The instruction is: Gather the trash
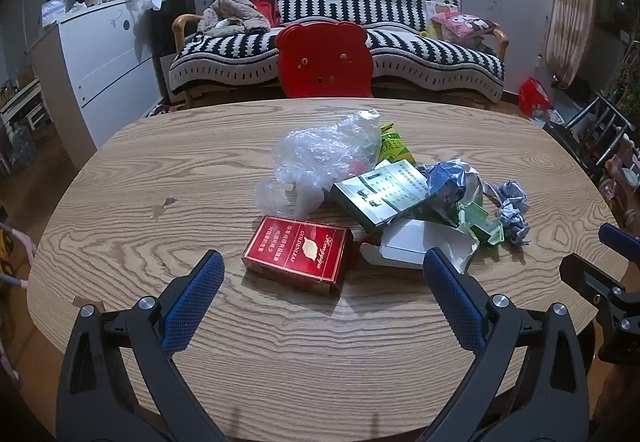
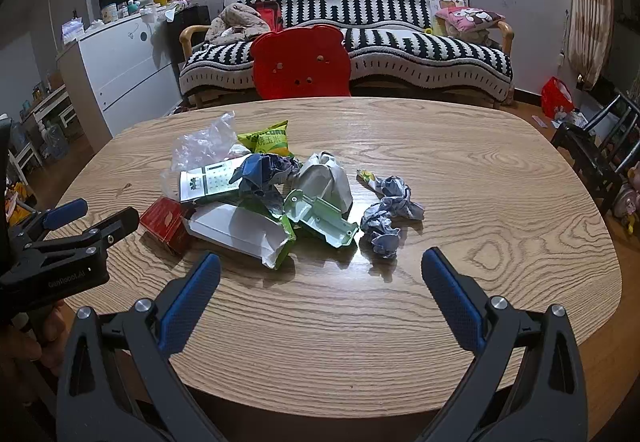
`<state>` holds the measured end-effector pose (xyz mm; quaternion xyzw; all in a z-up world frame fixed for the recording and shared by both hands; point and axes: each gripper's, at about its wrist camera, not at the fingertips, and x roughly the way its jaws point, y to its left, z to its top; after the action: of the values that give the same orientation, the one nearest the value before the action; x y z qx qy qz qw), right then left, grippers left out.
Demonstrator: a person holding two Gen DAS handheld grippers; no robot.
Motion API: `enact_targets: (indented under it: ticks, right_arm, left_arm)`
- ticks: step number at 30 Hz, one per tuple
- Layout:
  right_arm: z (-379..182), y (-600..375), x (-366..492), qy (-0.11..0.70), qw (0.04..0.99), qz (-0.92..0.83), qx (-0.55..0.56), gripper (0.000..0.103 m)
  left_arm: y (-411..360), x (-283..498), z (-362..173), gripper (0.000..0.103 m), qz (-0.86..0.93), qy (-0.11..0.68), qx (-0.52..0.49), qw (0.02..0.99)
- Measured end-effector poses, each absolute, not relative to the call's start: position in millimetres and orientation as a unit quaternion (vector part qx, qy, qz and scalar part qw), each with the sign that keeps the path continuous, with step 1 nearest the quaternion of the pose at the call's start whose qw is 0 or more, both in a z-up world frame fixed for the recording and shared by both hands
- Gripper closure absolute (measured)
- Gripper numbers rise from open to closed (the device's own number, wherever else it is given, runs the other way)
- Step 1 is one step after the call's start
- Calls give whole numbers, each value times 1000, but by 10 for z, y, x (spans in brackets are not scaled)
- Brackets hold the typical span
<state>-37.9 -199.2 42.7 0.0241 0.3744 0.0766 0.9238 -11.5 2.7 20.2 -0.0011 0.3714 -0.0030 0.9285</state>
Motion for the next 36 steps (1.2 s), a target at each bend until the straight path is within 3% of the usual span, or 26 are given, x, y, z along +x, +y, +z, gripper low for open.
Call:
enact_targets:
  ticks: [23, 36]
  right_arm:
    - [404, -2004, -335, 376, 923, 79, 11, 6]
    - [-14, -1612, 35, 434, 873, 220, -43, 8]
  left_arm:
    - [83, -106, 161, 6, 2, 377, 5, 926]
    - [435, 122, -286, 6, -40, 440, 32, 896]
